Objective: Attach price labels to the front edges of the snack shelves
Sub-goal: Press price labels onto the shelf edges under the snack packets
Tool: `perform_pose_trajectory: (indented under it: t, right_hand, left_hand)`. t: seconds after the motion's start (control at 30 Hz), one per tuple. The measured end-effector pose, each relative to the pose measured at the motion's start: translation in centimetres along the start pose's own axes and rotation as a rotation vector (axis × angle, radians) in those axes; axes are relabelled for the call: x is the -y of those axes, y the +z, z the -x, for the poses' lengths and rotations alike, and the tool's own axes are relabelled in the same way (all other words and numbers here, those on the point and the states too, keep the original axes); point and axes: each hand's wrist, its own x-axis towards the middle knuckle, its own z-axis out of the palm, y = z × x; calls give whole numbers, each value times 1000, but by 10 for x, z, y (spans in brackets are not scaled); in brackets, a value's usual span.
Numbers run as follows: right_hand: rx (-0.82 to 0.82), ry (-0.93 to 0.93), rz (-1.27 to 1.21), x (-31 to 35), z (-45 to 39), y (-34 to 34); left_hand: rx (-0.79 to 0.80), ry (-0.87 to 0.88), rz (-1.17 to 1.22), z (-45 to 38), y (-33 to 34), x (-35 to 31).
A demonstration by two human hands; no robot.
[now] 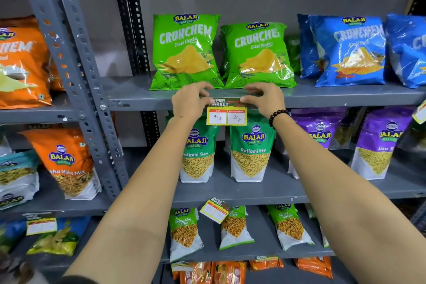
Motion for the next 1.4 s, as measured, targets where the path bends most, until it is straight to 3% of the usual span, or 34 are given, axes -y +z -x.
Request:
perform_pose_trajectory:
  t: [0.13,0.2,0.27,0.33,0.47,0.57,0.87,1.17,1.4]
  right_hand:
    - [-207,-44,21,-13,18,1]
    - [-348,-130,142,-28,39,11]
    - [-391,-177,232,-47,66,30]
    - [-346,-144,271,-69,94,54]
    - [-99,10,340,-118,152,105]
    - [109,136,407,-153,190,142]
    - [286,239,594,-211,224,209]
    - [195,351,543,-218,216,226]
    - [325,148,517,-224,211,200]
  left_hand:
    - [4,89,5,25,9,17]
    - [-94,159,-48,53,24,31]
    - [-157,225,-109,83,43,45]
    - [-118,292,-220,111,66,62]
    - [253,272,-340,151,108,93]
    - [389,278,-426,170,139,116]
    - [506,302,-556,188,197,163]
    - [451,154,-301,189,216,163]
    - [483,40,-179,203,215,152]
